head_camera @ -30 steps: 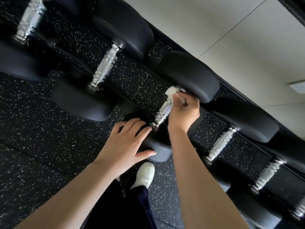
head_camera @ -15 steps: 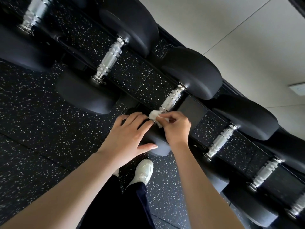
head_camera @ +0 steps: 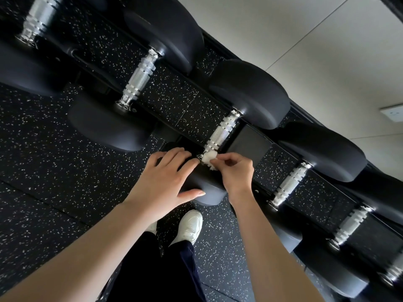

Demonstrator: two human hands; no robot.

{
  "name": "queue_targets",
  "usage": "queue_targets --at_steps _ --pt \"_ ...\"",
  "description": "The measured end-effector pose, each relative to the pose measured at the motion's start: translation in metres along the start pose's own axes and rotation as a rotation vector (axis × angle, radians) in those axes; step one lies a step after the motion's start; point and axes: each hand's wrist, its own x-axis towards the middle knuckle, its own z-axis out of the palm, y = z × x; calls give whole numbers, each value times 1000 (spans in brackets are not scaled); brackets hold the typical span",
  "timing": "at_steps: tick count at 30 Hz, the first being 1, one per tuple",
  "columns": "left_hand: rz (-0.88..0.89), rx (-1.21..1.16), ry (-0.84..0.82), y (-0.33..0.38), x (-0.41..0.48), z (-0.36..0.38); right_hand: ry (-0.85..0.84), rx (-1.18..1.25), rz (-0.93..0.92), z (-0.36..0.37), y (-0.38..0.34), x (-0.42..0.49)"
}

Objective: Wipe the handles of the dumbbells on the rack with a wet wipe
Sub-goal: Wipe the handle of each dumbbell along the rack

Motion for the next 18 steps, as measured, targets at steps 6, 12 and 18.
queue_targets --at_steps 6,12,18 --pt "6 10 -2 0 -1 0 115 140 2 5 1 5" --pt "6 8 -20 -1 -1 0 235 301 -57 -3 -29 27" --pt "4 8 -20 0 -1 0 268 436 -22 -3 -42 48"
